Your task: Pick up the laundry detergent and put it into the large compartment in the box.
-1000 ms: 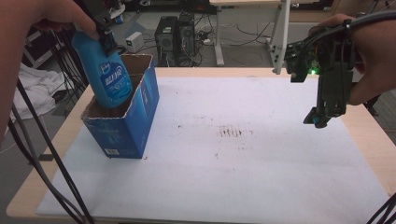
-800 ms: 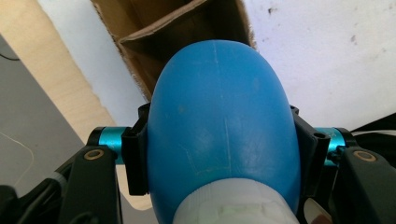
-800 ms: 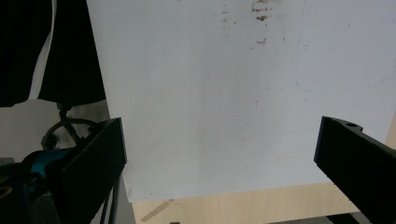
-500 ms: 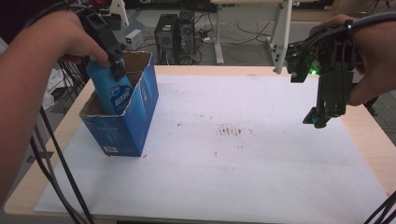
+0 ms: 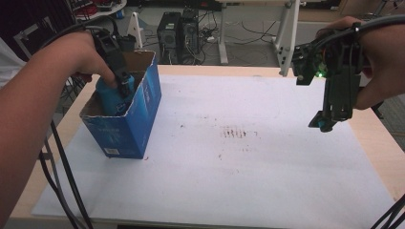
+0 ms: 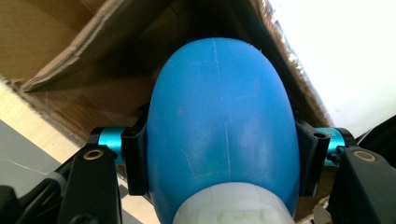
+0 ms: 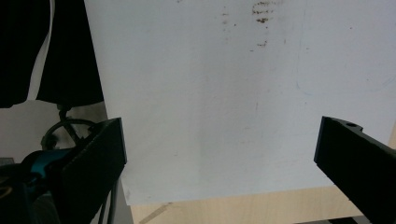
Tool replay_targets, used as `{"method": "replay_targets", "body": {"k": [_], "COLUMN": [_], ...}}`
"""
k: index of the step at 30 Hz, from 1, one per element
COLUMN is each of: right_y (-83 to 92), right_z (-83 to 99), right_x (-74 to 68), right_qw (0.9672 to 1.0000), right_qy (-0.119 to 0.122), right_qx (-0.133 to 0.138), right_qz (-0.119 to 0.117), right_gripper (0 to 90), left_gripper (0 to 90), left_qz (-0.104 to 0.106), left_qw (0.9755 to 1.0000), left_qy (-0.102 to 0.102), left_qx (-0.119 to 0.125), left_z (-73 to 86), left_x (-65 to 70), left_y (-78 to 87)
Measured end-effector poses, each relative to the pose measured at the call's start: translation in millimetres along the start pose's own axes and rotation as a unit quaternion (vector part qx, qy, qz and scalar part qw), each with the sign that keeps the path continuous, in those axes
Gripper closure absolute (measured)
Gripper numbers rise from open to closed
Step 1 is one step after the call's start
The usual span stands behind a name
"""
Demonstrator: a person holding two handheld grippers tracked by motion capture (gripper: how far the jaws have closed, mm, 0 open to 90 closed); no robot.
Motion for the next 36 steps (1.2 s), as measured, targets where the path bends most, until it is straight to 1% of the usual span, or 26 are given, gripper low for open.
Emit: {"method": "replay_targets", "body": {"k": [2,3,6,8,10,12,13,15,18,21,23,26,27,28,36], "right_y": [-0.2,-0.6,-1.0,-1.2,-1.1,-1.4,-1.7,-2.1,-2.1,-2.7,-2.9,-3.3,-3.5,-3.4,-5.5], "right_z": [-0.3,-0.5,-1.4,-2.0,-2.4,-3.0,-3.3,-4.3,-4.8,-5.9,-6.7,-7.6,-7.9,-8.4,-7.9], "right_x": [-0.4,0.2,-0.7,-0.4,-0.5,-0.4,-0.3,-0.5,-0.3,-0.5,-0.4,0.1,0.9,0.3,-0.3], "right_qw": [1.0,1.0,1.0,1.0,1.0,1.0,1.0,1.0,1.0,1.0,1.0,1.0,1.0,1.0,1.0], "right_qy": [0.0,0.005,0.001,0.002,0.002,0.002,0.003,0.005,0.005,0.004,0.005,0.005,0.009,0.004,0.006], "right_qx": [0.0,0.001,-0.001,0.0,0.0,0.0,0.0,-0.001,-0.003,-0.002,-0.001,-0.002,-0.002,-0.002,-0.001], "right_qz": [0.0,0.0,-0.002,-0.001,-0.001,-0.001,-0.001,-0.002,-0.001,-0.001,-0.002,-0.002,-0.002,-0.003,-0.004], "right_gripper": [1.3,1.3,1.3,1.3,1.3,1.3,1.3,1.3,1.3,1.3,1.3,1.3,1.3,1.3,1.3], "left_gripper": [37.4,37.4,37.4,37.4,37.4,37.4,37.4,37.4,37.4,37.4,37.4,37.4,37.3,37.3,37.1], "left_qz": [-0.003,-0.003,-0.001,-0.001,-0.001,-0.005,-0.006,-0.009,-0.009,-0.005,-0.007,-0.011,-0.012,-0.013,-0.011], "left_qw": [0.9998,0.9996,0.9988,0.9982,0.9978,0.9962,0.9961,0.9952,0.9944,0.9924,0.9908,0.9901,0.99,0.9901,0.9905], "left_qy": [-0.017,-0.026,-0.049,-0.059,-0.066,-0.086,-0.087,-0.097,-0.105,-0.123,-0.135,-0.14,-0.14,-0.14,-0.137], "left_qx": [-0.006,-0.006,-0.006,-0.009,-0.006,-0.012,-0.009,-0.008,-0.005,0.006,0.005,0.001,-0.001,-0.003,-0.006], "left_z": [1.5,2.2,3.4,3.7,4.2,4.4,4.8,5.1,5.7,5.9,5.7,4.3,3.8,3.4,2.7], "left_x": [-1.1,-1.4,-2.6,-2.9,-2.0,-2.1,-1.6,-1.5,-2.6,-3.0,-1.2,1.4,1.5,1.4,-0.2], "left_y": [-3.2,-4.9,-9.4,-11.8,-14.8,-16.5,-17.9,-20.1,-23.9,-25.0,-25.9,-26.3,-26.5,-26.6,-26.9]}}
Point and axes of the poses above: each handheld gripper's, and its own axes: y roughly backward along the jaws, z roughly out of its underside, x roughly to its right, the point moved 1 cm from there along -y, roughly forward along the jaws, and after that the axes turned 3 degrees about z, right-handed, at the moved point
